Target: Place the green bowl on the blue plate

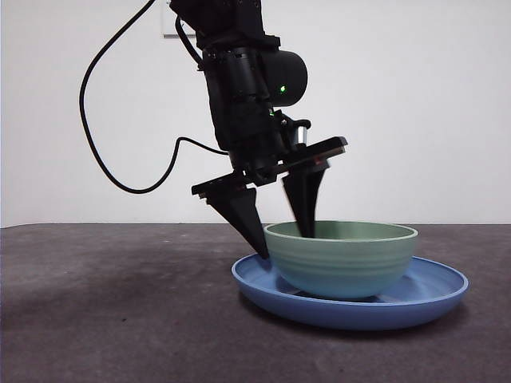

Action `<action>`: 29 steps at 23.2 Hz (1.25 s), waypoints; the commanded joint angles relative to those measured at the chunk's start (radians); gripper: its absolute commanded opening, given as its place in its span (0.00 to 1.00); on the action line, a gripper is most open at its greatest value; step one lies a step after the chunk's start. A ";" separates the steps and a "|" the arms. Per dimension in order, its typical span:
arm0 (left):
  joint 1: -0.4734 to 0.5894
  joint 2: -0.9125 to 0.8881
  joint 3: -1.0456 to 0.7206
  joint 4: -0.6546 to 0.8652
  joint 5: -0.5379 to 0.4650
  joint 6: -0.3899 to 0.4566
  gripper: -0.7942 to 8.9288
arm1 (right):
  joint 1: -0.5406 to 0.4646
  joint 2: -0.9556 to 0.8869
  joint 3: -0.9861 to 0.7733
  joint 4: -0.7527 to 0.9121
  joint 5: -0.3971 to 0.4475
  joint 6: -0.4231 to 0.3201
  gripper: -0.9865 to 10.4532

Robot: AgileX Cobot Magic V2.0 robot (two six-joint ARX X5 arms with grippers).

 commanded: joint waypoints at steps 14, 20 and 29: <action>-0.003 -0.186 0.275 -0.426 0.029 0.232 0.63 | 0.004 0.005 0.016 0.004 -0.002 -0.007 0.62; 0.007 -0.454 0.248 -0.461 0.023 0.278 0.63 | 0.004 0.005 0.016 0.004 -0.002 -0.007 0.62; 0.026 -0.919 -0.146 -0.363 0.023 0.344 0.63 | 0.004 0.005 0.016 0.004 -0.002 -0.007 0.62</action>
